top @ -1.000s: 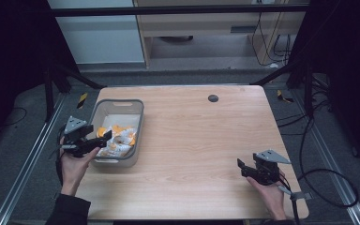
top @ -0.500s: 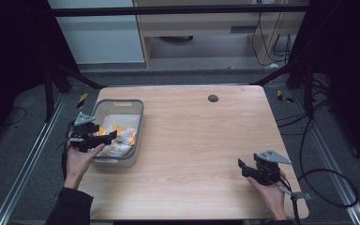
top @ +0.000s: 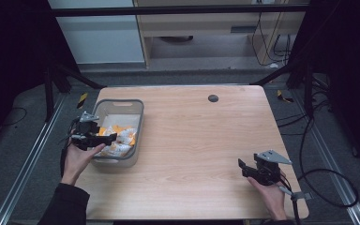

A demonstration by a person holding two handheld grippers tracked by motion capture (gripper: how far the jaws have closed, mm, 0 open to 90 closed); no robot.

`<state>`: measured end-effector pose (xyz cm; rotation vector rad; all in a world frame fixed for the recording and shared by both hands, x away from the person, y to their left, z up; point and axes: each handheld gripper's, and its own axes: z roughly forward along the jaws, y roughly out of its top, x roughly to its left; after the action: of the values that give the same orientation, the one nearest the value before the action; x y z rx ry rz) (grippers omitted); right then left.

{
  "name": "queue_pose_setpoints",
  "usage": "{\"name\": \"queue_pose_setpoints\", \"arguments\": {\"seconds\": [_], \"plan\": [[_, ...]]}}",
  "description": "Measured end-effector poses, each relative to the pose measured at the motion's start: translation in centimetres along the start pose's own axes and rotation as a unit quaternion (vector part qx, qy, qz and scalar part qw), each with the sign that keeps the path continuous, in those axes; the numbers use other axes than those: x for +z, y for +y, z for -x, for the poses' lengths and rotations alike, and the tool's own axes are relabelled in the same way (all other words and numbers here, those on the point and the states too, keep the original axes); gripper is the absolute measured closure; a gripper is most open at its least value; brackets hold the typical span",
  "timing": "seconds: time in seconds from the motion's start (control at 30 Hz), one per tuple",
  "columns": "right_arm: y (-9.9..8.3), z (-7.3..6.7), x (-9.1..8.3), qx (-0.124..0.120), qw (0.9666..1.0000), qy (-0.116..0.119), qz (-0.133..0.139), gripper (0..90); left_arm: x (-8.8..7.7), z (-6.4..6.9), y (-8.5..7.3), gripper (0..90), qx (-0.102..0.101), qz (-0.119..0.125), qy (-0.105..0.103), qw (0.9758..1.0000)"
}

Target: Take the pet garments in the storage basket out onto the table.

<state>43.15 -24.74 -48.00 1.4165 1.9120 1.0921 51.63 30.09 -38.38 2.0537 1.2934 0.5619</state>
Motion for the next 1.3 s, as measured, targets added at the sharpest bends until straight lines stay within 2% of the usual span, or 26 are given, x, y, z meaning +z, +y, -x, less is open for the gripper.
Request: {"name": "queue_pose_setpoints", "arguments": {"seconds": [0.2,0.33,0.47,0.67,0.83,1.03,1.27,1.3], "plan": [[0.0,0.0,0.1,-0.005,1.0000,-0.002,-0.001,32.3,0.4,-0.2,0.1,24.5,0.010,-0.022,-0.007,0.9997],[0.0,0.0,0.1,-0.005,1.0000,-0.001,-0.003,32.2,1.0,-0.2,0.3,26.4,0.022,-0.047,-0.016,0.9985],[0.0,0.0,0.1,-0.005,1.0000,0.000,-0.004,32.2,1.4,-0.2,0.5,28.3,0.023,-0.055,-0.020,0.9980],[0.0,0.0,0.2,-0.005,1.0000,0.001,-0.005,32.0,1.9,-0.1,0.6,32.3,0.035,-0.075,-0.022,0.9964],[-0.1,0.0,0.2,-0.006,1.0000,0.002,-0.006,32.0,2.7,0.0,0.7,37.4,0.044,-0.098,-0.021,0.9939],[0.0,0.0,0.2,-0.004,1.0000,0.005,-0.007,31.7,3.5,-0.2,0.7,43.7,0.046,-0.119,-0.021,0.9917],[0.0,-0.1,0.2,-0.002,0.9999,0.006,-0.011,31.3,4.3,-0.2,0.7,51.7,0.039,-0.139,-0.023,0.9892],[0.0,-0.1,0.2,-0.002,0.9999,0.007,-0.011,31.2,4.5,-0.2,0.8,53.4,0.033,-0.146,-0.028,0.9884]]}}
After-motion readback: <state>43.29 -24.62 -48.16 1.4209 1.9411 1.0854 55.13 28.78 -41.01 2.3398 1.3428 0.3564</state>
